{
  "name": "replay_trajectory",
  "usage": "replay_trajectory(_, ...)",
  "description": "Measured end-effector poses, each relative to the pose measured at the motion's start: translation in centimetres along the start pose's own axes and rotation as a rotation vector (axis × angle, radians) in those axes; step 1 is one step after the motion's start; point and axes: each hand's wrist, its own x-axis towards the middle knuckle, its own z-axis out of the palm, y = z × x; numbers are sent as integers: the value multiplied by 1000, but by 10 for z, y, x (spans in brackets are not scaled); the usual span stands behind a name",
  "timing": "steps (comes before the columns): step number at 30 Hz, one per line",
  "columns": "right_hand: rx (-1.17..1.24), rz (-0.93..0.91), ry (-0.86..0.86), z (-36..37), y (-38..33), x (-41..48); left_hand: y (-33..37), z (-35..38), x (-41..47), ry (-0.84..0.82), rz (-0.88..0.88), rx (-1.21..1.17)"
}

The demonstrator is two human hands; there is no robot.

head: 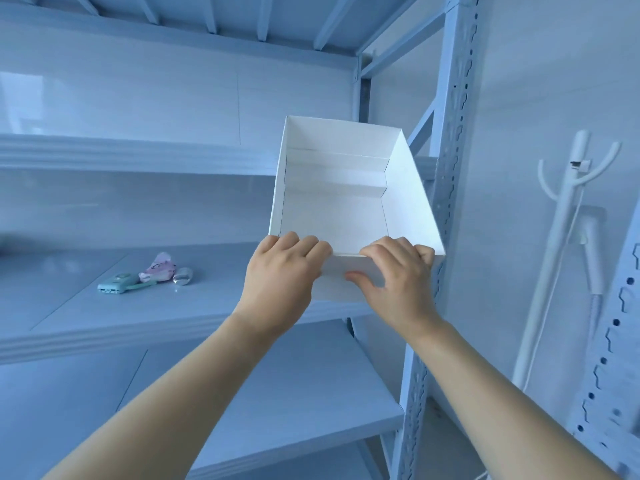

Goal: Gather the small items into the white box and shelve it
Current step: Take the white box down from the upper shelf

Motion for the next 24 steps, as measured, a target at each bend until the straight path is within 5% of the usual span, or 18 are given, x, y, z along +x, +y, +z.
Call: replay_trajectory(24, 99, 34, -243, 109, -40, -43, -78, 60, -67, -217, -109, -32)
